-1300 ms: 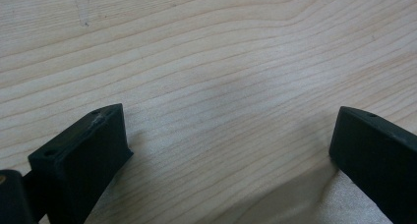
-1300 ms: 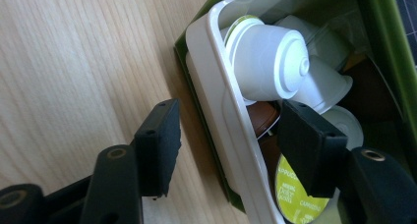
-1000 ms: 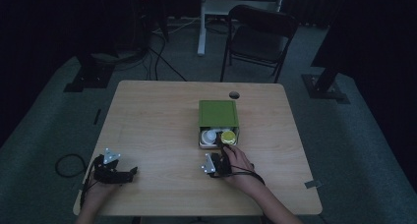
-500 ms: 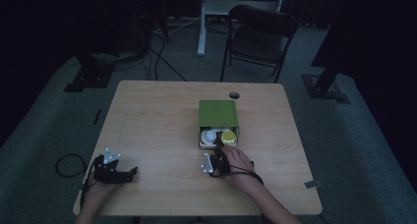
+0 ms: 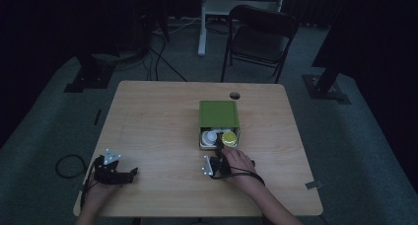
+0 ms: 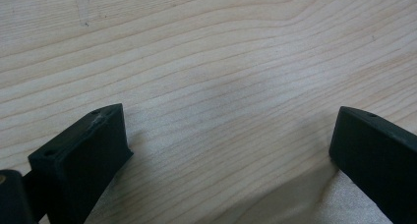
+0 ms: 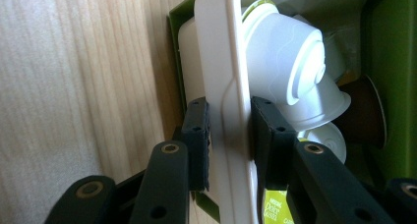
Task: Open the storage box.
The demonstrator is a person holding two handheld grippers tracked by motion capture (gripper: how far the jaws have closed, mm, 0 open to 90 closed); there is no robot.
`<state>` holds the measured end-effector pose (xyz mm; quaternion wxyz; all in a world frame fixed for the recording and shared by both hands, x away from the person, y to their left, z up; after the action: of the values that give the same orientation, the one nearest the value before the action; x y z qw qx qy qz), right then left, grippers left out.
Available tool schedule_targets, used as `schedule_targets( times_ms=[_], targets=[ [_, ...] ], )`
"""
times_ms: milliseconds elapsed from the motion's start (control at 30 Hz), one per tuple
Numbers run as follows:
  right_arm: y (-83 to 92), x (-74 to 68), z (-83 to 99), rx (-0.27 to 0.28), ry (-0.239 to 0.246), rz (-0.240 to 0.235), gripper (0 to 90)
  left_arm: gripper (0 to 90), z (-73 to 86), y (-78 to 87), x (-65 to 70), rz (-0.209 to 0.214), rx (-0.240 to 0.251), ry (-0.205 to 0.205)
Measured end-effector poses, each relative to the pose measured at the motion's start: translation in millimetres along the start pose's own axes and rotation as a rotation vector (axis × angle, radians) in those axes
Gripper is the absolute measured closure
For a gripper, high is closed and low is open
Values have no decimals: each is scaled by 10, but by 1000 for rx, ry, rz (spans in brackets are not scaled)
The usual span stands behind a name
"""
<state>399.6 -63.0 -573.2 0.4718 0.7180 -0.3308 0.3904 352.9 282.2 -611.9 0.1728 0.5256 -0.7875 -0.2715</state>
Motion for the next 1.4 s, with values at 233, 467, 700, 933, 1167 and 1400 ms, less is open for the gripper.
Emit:
schedule_targets(
  times_ms=[233,467,700,933,1167,1400],
  targets=[
    [41,-16,-4,7,-2,-12,702,13,0,0,0,0,0,0],
    [104,-44,-17,13,3,-31,704,13,0,0,0,0,0,0],
    [168,-74,-29,17,5,-47,705,13,0,0,0,0,0,0],
    [229,-106,-34,24,4,-54,706,14,0,0,0,0,0,0],
    [300,-140,-37,25,7,-69,705,13,0,0,0,0,0,0],
    [366,-177,-41,30,2,-80,706,13,0,0,0,0,0,0]
  ],
)
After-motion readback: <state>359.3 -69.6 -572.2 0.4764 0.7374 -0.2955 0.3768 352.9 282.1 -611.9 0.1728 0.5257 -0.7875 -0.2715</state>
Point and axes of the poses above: each handheld gripper's, and its own axes: y roughly backward along the jaws, z roughly out of its underside, x roughly to its right, the point moved 9 cm from there along -y, roughly forward along the jaws, and after that the axes turned 9 degrees about x, right-handed, at the moved point
